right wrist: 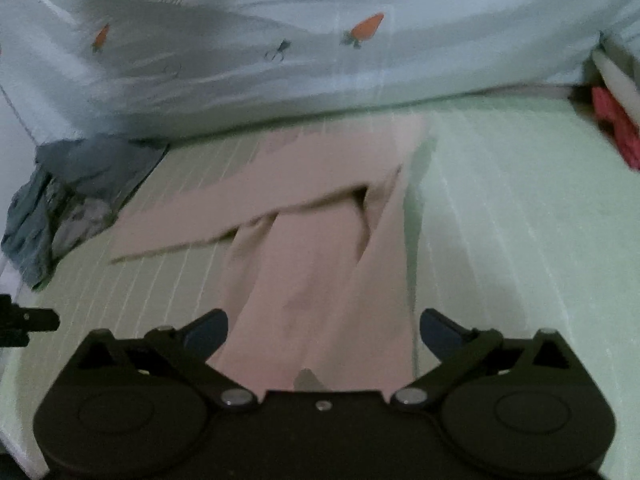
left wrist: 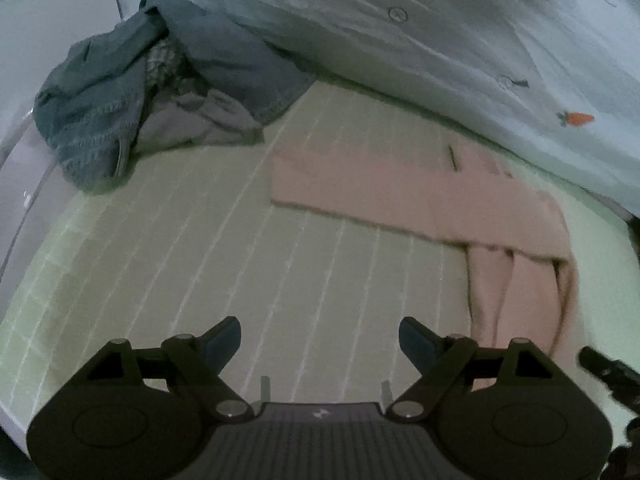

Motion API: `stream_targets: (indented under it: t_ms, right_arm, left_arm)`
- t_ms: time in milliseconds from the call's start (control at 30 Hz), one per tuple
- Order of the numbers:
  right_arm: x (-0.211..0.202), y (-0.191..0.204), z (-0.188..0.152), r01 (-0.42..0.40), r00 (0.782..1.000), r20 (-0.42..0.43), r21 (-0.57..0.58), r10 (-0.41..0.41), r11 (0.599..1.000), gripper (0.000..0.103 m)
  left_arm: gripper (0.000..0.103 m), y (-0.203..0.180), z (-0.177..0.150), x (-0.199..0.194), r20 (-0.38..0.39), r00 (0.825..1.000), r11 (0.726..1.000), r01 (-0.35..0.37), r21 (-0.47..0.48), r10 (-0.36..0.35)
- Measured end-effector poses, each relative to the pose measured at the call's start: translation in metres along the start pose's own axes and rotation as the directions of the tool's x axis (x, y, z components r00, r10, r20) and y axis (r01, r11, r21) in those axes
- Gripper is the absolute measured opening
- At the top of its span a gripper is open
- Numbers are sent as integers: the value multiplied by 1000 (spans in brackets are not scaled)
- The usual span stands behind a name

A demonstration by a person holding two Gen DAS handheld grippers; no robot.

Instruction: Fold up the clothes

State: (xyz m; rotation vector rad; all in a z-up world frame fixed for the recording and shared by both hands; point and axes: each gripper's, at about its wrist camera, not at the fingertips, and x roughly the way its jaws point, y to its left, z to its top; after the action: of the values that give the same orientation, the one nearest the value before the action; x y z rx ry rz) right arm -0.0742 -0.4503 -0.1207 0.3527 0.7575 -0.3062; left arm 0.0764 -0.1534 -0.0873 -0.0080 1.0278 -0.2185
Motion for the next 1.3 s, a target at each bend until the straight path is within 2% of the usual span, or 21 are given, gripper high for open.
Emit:
stream_targets:
  t_ms: [200, 333, 400, 500, 567, 600, 767, 867, 1033, 1100, 1133, 1167, 1200, 1233, 1300]
  right_arm:
    - [40, -15, 51, 41, 997, 72, -33, -38, 999, 103]
    - [75, -25, 91, 63, 995, 74, -20, -61, 998, 102]
    - [94, -27, 109, 74, 996, 56, -14, -73, 997, 97]
    - [123, -28, 126, 67, 998, 19, -35, -67, 997, 77]
    - [141, -29, 132, 55, 998, -7, -54, -56, 997, 59]
    - [149, -30, 134, 42, 999, -19, -60, -43, 997, 55]
    - [181, -31, 135, 12, 997, -74, -50, -16, 999, 56]
    - [189, -34, 134, 10, 996, -89, -17, -11, 1000, 60]
    - [198, -36, 133, 6, 994, -111, 28, -3, 1000, 58]
    - [197, -34, 134, -9, 993, -118, 9, 10, 1000, 46]
    - [197, -34, 135, -20, 992, -122, 4, 20, 1000, 27]
    - [198, -34, 135, -28, 992, -127, 0, 27, 1000, 16]
    - [198, -34, 135, -34, 991, -128, -4, 33, 999, 11]
    - [197, -34, 135, -36, 991, -126, -7, 35, 999, 4]
    - [193, -36, 136, -39, 993, -108, 4, 39, 999, 3]
  left_arm:
    - [87, -4, 46, 42, -3, 997, 997, -72, 3, 72]
    - [87, 0, 78, 79, -43, 994, 995, -102, -7, 101]
    - [87, 1, 92, 98, -66, 991, 993, -121, -9, 120]
    - [87, 1, 108, 125, -77, 987, 990, -139, 9, 139]
    - [86, 0, 116, 139, -75, 985, 987, -157, 27, 158]
    - [86, -1, 119, 144, -70, 984, 986, -164, 35, 167]
    - [83, -2, 130, 166, -74, 981, 983, -173, 60, 177]
    - [83, -1, 132, 175, -93, 979, 982, -179, 52, 183]
    - [83, 1, 130, 177, -93, 981, 986, -166, 35, 168]
    - [76, 2, 128, 176, -85, 985, 989, -145, 27, 147]
    - [74, 2, 128, 175, -79, 988, 991, -133, 16, 134]
    - [67, 2, 127, 174, -73, 989, 991, -131, 13, 131]
    - [53, 1, 127, 173, -61, 990, 992, -126, 11, 127]
    - [46, 0, 127, 171, -53, 991, 993, -119, 4, 119]
    - [7, -1, 128, 170, -44, 994, 995, -97, -17, 97]
